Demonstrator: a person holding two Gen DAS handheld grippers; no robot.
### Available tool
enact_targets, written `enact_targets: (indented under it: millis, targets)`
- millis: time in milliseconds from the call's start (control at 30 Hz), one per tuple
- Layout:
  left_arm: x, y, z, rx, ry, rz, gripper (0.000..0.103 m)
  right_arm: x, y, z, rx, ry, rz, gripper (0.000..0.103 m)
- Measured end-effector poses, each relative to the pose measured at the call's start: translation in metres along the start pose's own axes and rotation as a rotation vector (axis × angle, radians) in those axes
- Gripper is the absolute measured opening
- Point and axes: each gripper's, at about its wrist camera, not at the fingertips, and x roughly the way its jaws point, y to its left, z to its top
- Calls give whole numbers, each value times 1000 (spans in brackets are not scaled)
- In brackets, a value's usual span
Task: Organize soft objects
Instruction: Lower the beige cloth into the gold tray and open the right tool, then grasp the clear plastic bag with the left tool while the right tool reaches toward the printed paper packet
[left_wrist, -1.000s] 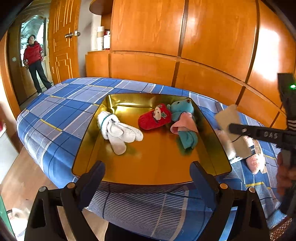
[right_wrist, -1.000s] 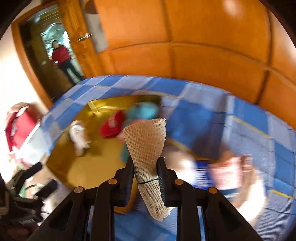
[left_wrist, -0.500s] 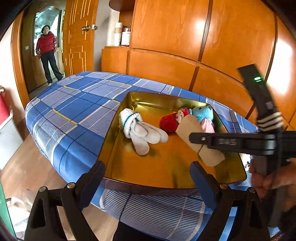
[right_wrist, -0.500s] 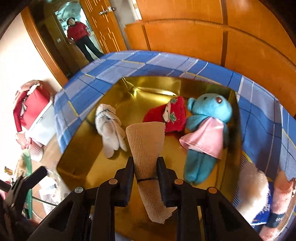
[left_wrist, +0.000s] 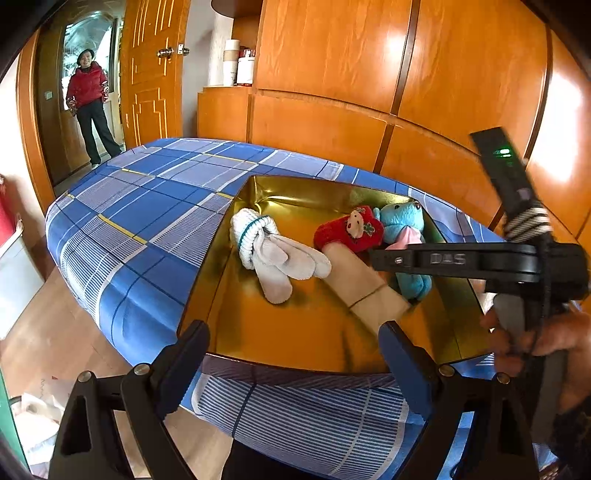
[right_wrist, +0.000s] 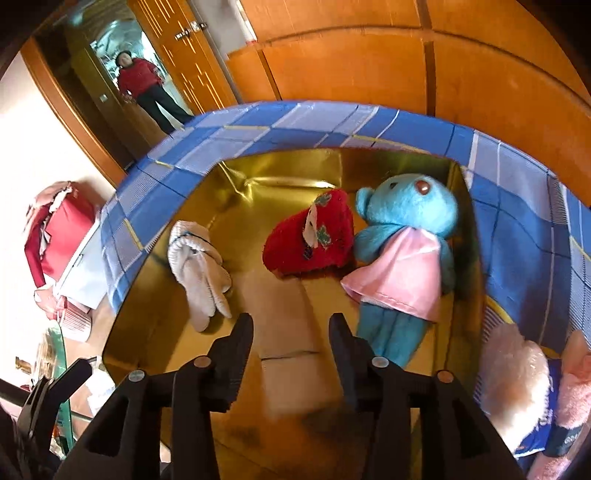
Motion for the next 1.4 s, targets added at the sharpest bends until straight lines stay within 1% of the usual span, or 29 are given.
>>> enact_targets:
  millis: [233,333,467,567,700,767,867,967,1100,1167,1200,1267,1333,1367,1400]
  targets:
    - [-3,-11,-1,34,-3,-15,93,-31,-12,-14,6,-65,-32,43]
    - [-5,-15,0,51,-8,-21,93,-51,-27,-20,23,-102,-60,43]
    - [-8,-24,2,77,-12,-37,93,-83,-65,-31,68,-142,-113,43]
    - [-11,-34,4,106,-15,-62,93,-109,-102,-42,106,-152,-179,43]
    - [-15,-54,8,161,-23,-108,93,-137,-152,-61,149,-132,-289,43]
    - [-17,-66,9,189,-25,-131,93,-148,-172,-73,164,-112,-330,43]
    - [-17,-85,8,236,-22,-163,93,-160,-196,-91,180,-75,-365,44]
    - [-16,-103,8,271,-10,-198,93,-162,-213,-106,194,-41,-380,44]
    - [-19,-127,10,332,-11,-246,93,-151,-224,-118,172,6,-385,44]
    - [-16,-141,14,365,-2,-278,93,-146,-226,-121,178,-5,-407,44]
    - [-15,-148,17,386,1,-293,91,-147,-230,-121,199,-22,-409,44]
    - [-10,-165,22,442,15,-329,84,-152,-239,-122,252,-49,-385,44]
    - [-4,-180,27,484,42,-367,70,-158,-247,-124,296,-77,-382,44]
    - [0,-186,29,502,54,-382,67,-160,-250,-125,310,-87,-380,44]
    - [7,-196,31,530,78,-393,61,-163,-253,-125,329,-97,-372,44]
